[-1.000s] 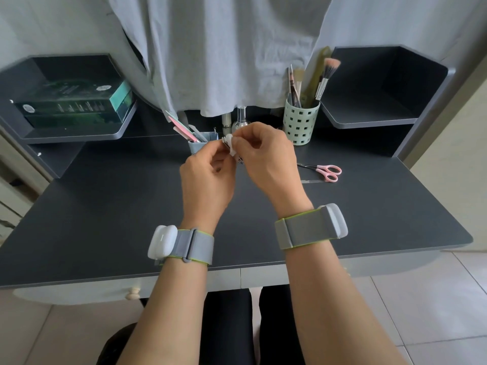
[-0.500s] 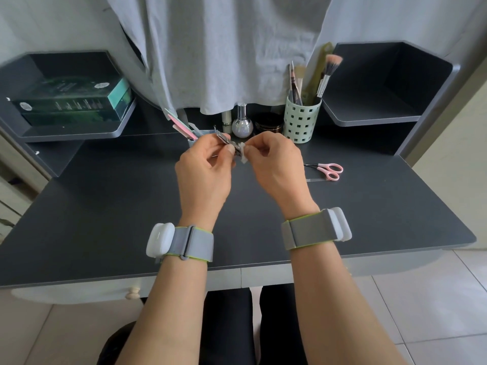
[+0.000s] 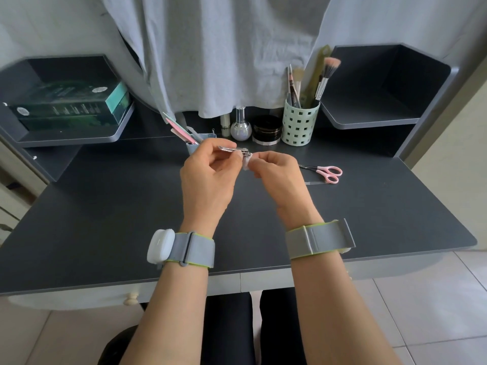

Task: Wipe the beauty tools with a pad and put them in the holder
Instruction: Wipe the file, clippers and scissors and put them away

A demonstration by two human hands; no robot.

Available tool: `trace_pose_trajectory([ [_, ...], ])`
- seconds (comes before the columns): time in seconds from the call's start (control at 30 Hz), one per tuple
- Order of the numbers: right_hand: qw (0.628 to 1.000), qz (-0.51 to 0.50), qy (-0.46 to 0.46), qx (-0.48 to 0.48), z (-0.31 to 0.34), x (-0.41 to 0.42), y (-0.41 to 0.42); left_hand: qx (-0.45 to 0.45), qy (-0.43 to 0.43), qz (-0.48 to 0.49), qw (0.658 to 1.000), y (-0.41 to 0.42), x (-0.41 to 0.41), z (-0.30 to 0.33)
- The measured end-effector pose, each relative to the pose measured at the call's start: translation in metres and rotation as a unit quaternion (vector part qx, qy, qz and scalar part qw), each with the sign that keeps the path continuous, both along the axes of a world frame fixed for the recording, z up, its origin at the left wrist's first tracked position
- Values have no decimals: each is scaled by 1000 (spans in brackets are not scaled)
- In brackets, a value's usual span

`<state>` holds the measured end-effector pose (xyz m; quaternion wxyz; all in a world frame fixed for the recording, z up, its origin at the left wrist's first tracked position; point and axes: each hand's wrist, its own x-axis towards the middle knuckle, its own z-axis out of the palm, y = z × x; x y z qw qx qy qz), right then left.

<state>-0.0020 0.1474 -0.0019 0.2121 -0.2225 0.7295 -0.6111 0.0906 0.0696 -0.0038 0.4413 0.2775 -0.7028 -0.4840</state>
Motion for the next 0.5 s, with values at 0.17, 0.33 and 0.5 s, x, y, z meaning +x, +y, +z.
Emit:
trace_pose_trajectory([
  [0.17,999,-30,-24,-38,3,-3,1,-28,-29,-1,999,0,-1,-5],
  [0.33,996,-42,35,-69,0,-8,-5,-47,-57,-17,997,-1,0,-7],
  [0.5,990,-43,116,-63,3,-6,-6,-35,-62,-23,997,-2,0,-6],
])
